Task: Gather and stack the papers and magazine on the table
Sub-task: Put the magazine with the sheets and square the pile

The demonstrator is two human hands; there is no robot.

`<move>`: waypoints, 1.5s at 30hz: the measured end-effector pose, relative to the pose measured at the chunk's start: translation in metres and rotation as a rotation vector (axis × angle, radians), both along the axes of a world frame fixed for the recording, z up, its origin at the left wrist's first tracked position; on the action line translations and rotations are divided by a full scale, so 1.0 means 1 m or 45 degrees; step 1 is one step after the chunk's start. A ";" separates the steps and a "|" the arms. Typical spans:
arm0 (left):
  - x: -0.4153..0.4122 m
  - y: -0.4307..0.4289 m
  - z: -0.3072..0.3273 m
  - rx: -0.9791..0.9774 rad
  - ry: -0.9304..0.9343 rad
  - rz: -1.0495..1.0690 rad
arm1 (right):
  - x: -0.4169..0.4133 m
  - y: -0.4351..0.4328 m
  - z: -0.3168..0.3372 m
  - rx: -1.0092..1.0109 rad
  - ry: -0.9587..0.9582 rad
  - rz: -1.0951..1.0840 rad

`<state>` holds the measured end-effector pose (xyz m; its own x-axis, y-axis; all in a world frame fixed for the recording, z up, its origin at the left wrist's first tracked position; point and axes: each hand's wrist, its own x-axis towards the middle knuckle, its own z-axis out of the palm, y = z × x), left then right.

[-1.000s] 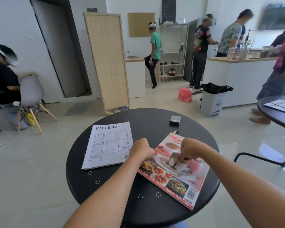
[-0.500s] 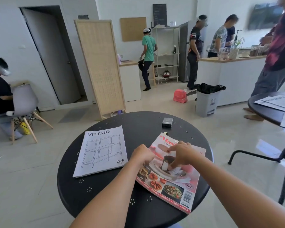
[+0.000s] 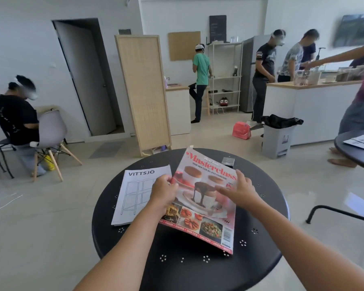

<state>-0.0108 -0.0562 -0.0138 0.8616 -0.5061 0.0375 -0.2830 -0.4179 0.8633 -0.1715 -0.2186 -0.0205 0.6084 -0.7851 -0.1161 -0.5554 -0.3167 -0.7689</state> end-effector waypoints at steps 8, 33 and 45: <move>0.045 0.057 0.001 -0.240 0.250 0.328 | 0.051 0.042 0.005 0.612 -0.315 0.108; 0.150 0.090 -0.025 0.208 0.094 0.512 | 0.194 0.059 -0.003 0.210 0.090 0.311; 0.154 0.089 -0.038 0.401 -0.011 0.524 | 0.195 0.049 -0.013 -0.032 0.212 0.298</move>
<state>0.1432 0.0323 -0.0518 0.9921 -0.1131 -0.0540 -0.0471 -0.7355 0.6759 0.0233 -0.1697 -0.0338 0.7474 -0.6297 -0.2120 -0.5831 -0.4686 -0.6636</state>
